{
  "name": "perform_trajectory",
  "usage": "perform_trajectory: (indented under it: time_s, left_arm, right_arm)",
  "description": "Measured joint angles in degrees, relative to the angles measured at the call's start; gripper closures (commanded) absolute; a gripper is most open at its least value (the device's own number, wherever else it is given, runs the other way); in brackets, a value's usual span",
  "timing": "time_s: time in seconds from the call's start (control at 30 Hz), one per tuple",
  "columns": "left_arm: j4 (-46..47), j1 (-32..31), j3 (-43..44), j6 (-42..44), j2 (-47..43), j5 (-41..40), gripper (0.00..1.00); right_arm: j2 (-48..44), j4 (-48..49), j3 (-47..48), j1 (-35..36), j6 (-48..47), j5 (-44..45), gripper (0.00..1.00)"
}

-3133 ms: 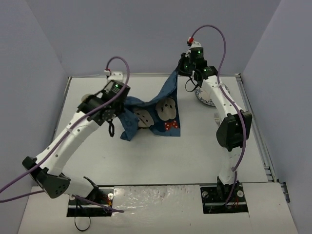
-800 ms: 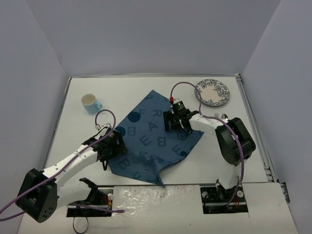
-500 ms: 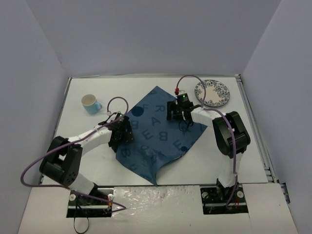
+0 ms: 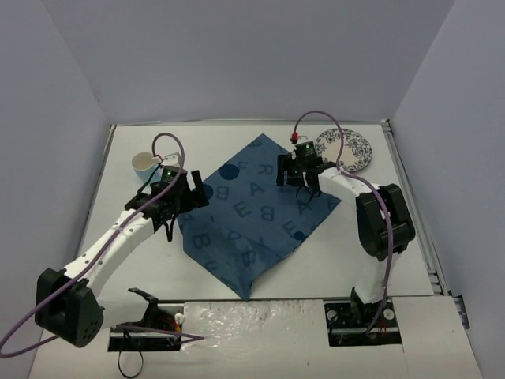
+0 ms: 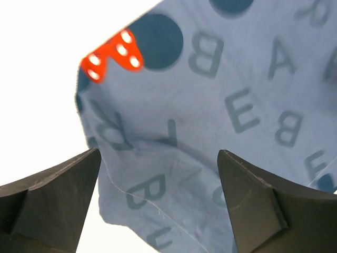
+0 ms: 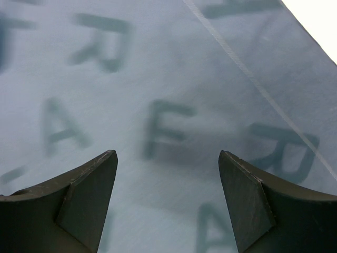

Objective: Set the dinner table for one person

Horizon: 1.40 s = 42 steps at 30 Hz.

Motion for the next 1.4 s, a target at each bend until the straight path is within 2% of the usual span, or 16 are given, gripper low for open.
perform_trajectory:
  time_s: [0.13,0.33,0.47,0.6,0.83,0.93,1.2,1.4]
  left_arm:
    - [0.75,4.82,-5.99,-0.09,-4.84,0.8,0.24]
    - [3.46,11.67,-14.48,-1.58,0.85,4.5,0.35]
    - [6.01,13.06,-15.25,-1.79,4.62,5.79,0.45]
    - [8.51,15.31,-15.25,-1.45,5.7,6.33,0.48]
    - [9.5,18.83,-15.32,-1.1,1.89,6.82,0.57]
    - [10.23,19.12,-15.27,-0.8,0.5,6.79,0.59]
    - [11.26,19.12,-14.35,0.04,9.87,6.98,0.61]
    - [11.89,18.71,-14.03,0.58,11.07,8.69,0.61]
  right_arm:
    - [-8.44,-0.52,-2.45,3.91,-0.17,-0.02,0.26]
    - [-17.76,-1.09,-8.46,9.51,-0.2,-0.59,0.26]
    - [-19.91,-2.03,-13.01,12.16,-0.2,-0.58,0.26]
    - [-20.83,-2.82,-16.51,13.62,-0.17,-0.77,0.26]
    - [-25.4,-3.28,-18.31,14.11,-0.15,-0.82,0.26]
    - [-27.27,-3.1,-18.6,14.11,-0.15,-0.83,0.25]
    - [-27.65,-3.07,-20.14,14.11,-0.25,-0.84,0.25]
    - [-27.67,-3.01,-20.61,14.11,-0.39,-0.84,0.25]
